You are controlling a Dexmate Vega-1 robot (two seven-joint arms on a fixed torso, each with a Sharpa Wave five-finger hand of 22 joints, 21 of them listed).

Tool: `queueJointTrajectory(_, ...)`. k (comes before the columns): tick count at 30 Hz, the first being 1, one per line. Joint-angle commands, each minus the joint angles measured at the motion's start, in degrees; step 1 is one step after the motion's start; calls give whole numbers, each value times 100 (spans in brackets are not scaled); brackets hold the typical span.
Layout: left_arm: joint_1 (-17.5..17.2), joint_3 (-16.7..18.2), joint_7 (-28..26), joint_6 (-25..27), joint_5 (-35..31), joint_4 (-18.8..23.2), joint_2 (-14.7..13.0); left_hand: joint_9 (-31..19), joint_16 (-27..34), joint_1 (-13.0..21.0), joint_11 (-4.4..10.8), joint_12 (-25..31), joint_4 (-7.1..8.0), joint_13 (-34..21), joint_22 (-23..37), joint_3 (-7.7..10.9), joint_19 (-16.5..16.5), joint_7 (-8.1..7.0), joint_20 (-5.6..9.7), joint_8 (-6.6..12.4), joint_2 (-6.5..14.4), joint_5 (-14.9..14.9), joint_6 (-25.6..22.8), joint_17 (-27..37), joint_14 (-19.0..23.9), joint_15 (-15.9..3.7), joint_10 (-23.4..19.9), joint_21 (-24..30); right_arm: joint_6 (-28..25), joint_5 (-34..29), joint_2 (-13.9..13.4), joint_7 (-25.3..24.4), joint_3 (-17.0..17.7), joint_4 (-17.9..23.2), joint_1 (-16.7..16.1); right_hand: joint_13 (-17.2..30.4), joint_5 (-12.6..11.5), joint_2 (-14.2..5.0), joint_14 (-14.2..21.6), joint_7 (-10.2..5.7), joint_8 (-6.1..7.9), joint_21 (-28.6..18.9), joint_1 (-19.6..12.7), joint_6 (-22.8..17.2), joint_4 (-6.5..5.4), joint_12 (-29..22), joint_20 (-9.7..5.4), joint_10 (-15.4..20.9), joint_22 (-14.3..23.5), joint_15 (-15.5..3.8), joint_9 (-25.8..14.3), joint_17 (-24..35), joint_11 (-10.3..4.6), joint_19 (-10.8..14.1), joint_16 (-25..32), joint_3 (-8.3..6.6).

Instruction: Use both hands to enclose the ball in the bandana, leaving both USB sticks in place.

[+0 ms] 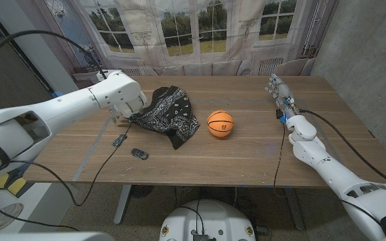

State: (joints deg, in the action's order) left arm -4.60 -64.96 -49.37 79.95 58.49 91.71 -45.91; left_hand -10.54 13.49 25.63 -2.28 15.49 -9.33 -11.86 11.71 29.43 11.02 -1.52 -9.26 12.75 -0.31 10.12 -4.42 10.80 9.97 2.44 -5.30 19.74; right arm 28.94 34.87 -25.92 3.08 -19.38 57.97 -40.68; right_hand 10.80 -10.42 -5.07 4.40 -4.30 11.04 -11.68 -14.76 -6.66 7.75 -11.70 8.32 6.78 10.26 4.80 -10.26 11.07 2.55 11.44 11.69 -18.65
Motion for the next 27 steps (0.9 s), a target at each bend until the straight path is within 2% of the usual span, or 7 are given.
queueJointTrajectory(1, 468, -595, 1757, -17, -1616, -879, 602, -26, 53, 101, 47, 55, 12, -21, 18, -38, 115, -17, 15, 30, -9, 25, -130, 28, 158, -57, -169, 75, 27, 1, 27, -51, 20, -99, 28, 27, -15, -7, 19, -8, 0, -27, 32, -53, -21, -2, 26, 45, 27, 19, -26, 23, 2, 30, 57, -3)
queueJointTrajectory(7, 617, -845, 2821, -36, -2592, -1261, 927, -29, 110, 192, 117, 136, 17, -21, 17, -89, 343, 7, 53, 73, -10, 24, -388, 25, 416, -171, -478, 159, 50, -23, 43, -100, 21, -150, 45, 28, -16, -9, 22, -4, -1, -27, 37, -53, -24, 3, 24, 43, 27, 18, -26, 24, 15, 30, 57, 1)
queueJointTrajectory(9, 625, -884, 3040, -23, -2858, -1373, 1028, -30, 163, 316, 245, 195, 12, -21, 17, -110, 556, 27, 103, 75, 32, 26, -537, 27, 647, -276, -742, 240, 48, -53, 32, -153, 19, -134, 37, 28, -16, -10, 22, -7, -2, -27, 40, -52, -26, 3, 24, 43, 27, 22, -26, 25, 12, 31, 57, 2)
queueJointTrajectory(14, 643, -1054, 3177, 3, -3195, -1442, 1146, -28, 343, 845, 470, 300, -85, -9, 9, -136, 1174, -44, 346, 120, -5, 20, -1011, 12, 1390, -609, -1355, 481, 46, -80, 17, -212, 23, -106, 26, 28, -17, -10, 30, -5, -3, -28, 44, -53, -27, 5, 27, 46, 27, 23, -26, 26, 7, 33, 59, 5)
queueJointTrajectory(19, 737, -1267, 3429, 3, -3279, -1590, 1229, -31, 534, 1395, 659, 393, -81, 4, 4, -177, 1634, -106, 527, 224, 16, 12, -1618, 36, 2007, -856, -1944, 675, 17, -103, 8, -243, 12, -97, 32, 29, -18, -18, 36, -7, -2, -28, 49, -58, -32, 4, 28, 53, 27, 20, -27, 29, 18, 34, 61, 6)
queueJointTrajectory(24, 961, -1712, 2971, 3, -2761, -1623, 1253, -41, 799, 2207, 799, 477, -120, 9, 16, -115, 2122, -143, 760, 364, 195, 31, -2370, 80, 2673, -1150, -2568, 933, 20, -76, 36, -223, 13, -152, 50, 29, -18, -30, 57, -5, -2, -32, 65, -60, -46, 3, 26, 62, 27, 17, -27, 34, 13, 44, 71, 10)
queueJointTrajectory(27, 1230, -2189, 1806, 3, -1701, -1832, 1397, -64, 1248, 2937, 1011, 737, -137, -24, 58, 12, 2544, -179, 994, 656, 560, 116, -3491, 189, 3657, -1484, -3576, 1257, 34, -54, 54, -198, 17, -189, 58, 30, -19, -41, 59, 1, 0, -34, 76, -68, -56, 2, 31, 70, 27, 23, -27, 38, 28, 48, 73, 10)
